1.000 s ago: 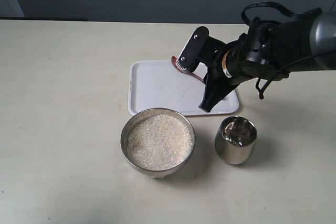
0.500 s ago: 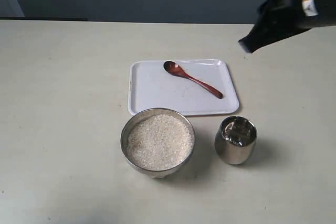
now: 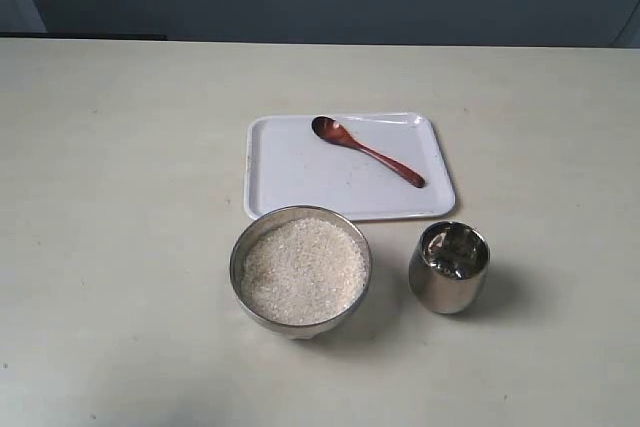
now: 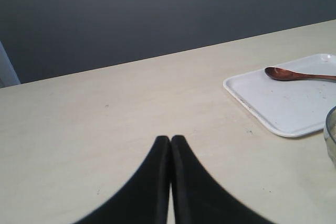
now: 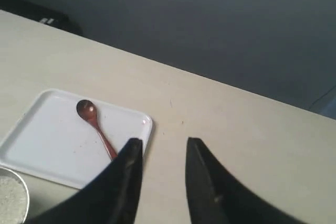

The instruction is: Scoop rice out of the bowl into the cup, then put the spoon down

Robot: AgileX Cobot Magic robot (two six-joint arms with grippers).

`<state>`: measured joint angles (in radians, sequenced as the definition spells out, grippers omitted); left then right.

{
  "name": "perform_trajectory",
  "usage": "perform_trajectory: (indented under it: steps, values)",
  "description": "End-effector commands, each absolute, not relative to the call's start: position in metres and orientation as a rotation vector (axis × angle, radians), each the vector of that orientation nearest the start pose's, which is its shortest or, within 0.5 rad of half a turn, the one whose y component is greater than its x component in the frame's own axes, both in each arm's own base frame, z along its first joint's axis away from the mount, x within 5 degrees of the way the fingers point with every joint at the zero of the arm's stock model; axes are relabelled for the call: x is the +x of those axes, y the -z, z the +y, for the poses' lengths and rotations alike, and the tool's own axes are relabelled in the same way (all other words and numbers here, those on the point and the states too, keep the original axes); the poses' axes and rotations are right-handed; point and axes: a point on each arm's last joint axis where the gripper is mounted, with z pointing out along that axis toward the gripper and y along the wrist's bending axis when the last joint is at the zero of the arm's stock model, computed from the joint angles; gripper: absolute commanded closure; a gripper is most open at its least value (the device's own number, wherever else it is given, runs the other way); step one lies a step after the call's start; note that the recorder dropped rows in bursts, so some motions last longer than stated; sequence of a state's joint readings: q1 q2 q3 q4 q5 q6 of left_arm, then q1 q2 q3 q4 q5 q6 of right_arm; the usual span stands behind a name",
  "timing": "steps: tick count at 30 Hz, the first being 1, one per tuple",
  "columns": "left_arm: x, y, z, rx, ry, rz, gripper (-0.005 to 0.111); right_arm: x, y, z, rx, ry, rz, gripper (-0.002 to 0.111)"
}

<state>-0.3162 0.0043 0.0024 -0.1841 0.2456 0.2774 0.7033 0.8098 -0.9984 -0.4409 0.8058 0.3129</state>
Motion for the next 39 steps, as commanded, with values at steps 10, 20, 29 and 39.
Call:
perform_trajectory:
  steps: [10,20,29,39]
  values:
    - [0.051,-0.192,-0.021,0.385,0.207,1.679,0.106,0.101,-0.418,0.051,-0.447,-0.206,1.891,0.079]
    - [0.051,-0.192,-0.021,0.385,0.207,1.679,0.106,0.106,-0.377,0.032,-0.264,-0.162,1.796,0.079]
    - [0.051,-0.192,-0.021,0.385,0.207,1.679,0.106,0.085,-0.273,-0.004,0.13,-0.048,1.678,0.079]
    - [0.051,-0.192,-0.021,0.386,0.205,1.679,0.106,0.056,-0.208,-0.008,0.177,0.026,1.538,0.079]
